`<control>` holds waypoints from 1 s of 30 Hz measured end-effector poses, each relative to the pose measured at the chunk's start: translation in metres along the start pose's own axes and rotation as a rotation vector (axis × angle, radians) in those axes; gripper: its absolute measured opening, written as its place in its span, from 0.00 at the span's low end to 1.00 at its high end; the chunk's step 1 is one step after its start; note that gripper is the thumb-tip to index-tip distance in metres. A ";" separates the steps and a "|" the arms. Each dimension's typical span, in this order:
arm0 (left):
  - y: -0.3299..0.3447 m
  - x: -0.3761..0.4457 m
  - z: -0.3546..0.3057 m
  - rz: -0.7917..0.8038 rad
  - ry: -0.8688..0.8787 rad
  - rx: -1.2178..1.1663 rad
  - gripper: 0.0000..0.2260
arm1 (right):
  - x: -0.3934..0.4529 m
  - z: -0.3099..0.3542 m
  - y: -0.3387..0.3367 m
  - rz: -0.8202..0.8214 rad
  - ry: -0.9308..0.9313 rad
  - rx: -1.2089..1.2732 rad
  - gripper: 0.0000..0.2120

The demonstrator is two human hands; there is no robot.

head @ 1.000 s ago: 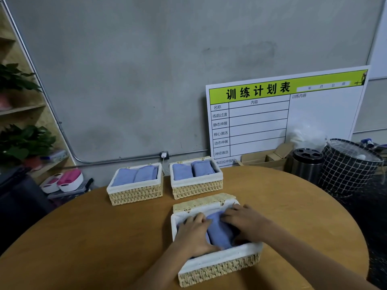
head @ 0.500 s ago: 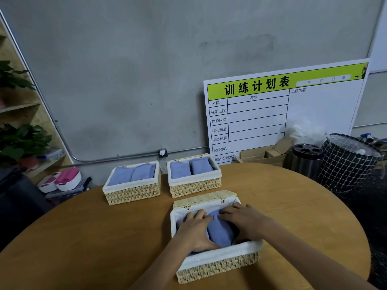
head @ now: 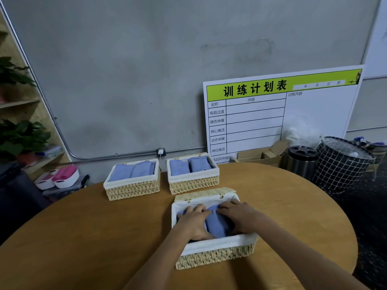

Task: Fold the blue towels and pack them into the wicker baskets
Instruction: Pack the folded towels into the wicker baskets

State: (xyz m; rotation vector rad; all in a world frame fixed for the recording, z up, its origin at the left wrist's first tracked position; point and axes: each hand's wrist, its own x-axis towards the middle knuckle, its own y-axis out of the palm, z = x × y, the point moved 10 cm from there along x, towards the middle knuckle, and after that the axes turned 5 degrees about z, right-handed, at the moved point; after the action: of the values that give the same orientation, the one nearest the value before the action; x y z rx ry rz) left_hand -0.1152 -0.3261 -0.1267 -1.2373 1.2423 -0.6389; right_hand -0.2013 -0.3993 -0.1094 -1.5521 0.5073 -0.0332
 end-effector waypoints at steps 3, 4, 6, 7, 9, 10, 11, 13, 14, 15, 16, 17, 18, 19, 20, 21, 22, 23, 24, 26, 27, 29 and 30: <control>-0.001 0.002 0.000 -0.008 0.006 0.000 0.43 | 0.001 0.001 0.001 0.011 0.002 0.012 0.35; -0.002 0.002 0.000 -0.012 0.005 0.006 0.43 | 0.002 0.001 -0.001 0.005 0.001 0.014 0.34; -0.001 -0.001 -0.002 -0.006 -0.004 0.023 0.41 | 0.001 0.003 -0.001 0.004 -0.003 0.005 0.33; -0.003 -0.002 -0.003 0.003 -0.011 0.038 0.41 | 0.001 0.003 -0.004 -0.002 -0.003 -0.001 0.33; -0.003 -0.010 -0.005 0.023 -0.005 0.060 0.40 | -0.005 0.002 -0.006 -0.017 -0.007 0.031 0.34; -0.010 -0.016 -0.006 -0.016 0.011 0.058 0.40 | -0.009 -0.001 -0.009 -0.058 -0.010 0.063 0.35; -0.020 -0.025 -0.006 -0.092 0.024 0.051 0.39 | -0.014 -0.006 -0.012 -0.108 -0.005 0.116 0.37; -0.045 -0.048 0.008 -0.280 -0.005 0.012 0.38 | -0.032 -0.015 -0.017 -0.228 0.026 0.277 0.45; -0.052 -0.060 0.020 -0.345 -0.060 -0.003 0.39 | -0.042 -0.020 -0.018 -0.302 0.044 0.351 0.51; -0.051 -0.071 0.034 -0.347 -0.126 -0.026 0.43 | -0.052 -0.022 -0.016 -0.350 0.060 0.427 0.55; -0.041 -0.077 0.046 -0.284 -0.183 -0.121 0.48 | -0.061 -0.021 -0.013 -0.375 0.067 0.495 0.59; -0.028 -0.082 0.052 -0.197 -0.201 -0.266 0.53 | -0.067 -0.019 -0.009 -0.382 0.064 0.543 0.61; -0.013 -0.084 0.052 -0.112 -0.189 -0.410 0.57 | -0.071 -0.014 -0.005 -0.377 0.048 0.568 0.62; -0.003 -0.085 0.045 -0.051 -0.160 -0.496 0.58 | -0.075 -0.010 -0.003 -0.365 0.027 0.581 0.62; 0.004 -0.086 0.038 -0.021 -0.134 -0.519 0.59 | -0.078 -0.009 0.000 -0.358 0.003 0.586 0.62; 0.008 -0.086 0.029 -0.009 -0.107 -0.534 0.59 | -0.081 -0.008 0.005 -0.348 -0.016 0.592 0.63; 0.010 -0.085 0.020 -0.001 -0.082 -0.542 0.60 | -0.083 -0.011 0.011 -0.331 -0.023 0.599 0.64; 0.010 -0.083 0.010 0.011 -0.059 -0.543 0.61 | -0.086 -0.016 0.015 -0.327 -0.026 0.615 0.65; 0.010 -0.078 0.001 0.022 -0.037 -0.535 0.62 | -0.089 -0.025 0.018 -0.342 -0.018 0.645 0.65; 0.008 -0.067 -0.018 0.042 -0.014 -0.508 0.63 | -0.099 -0.047 0.018 -0.411 0.011 0.732 0.64; 0.006 -0.059 -0.027 0.036 -0.008 -0.491 0.63 | -0.102 -0.059 0.018 -0.437 0.024 0.767 0.63; 0.000 -0.040 -0.045 -0.010 0.004 -0.473 0.64 | -0.108 -0.080 0.018 -0.442 0.042 0.795 0.61; -0.003 -0.029 -0.053 -0.036 0.010 -0.476 0.64 | -0.110 -0.093 0.020 -0.432 0.065 0.802 0.63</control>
State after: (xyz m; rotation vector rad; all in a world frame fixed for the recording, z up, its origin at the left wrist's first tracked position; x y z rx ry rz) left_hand -0.1714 -0.3184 -0.1066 -1.6502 1.4320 -0.3825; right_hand -0.3368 -0.4496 -0.0913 -0.8426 0.1555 -0.5549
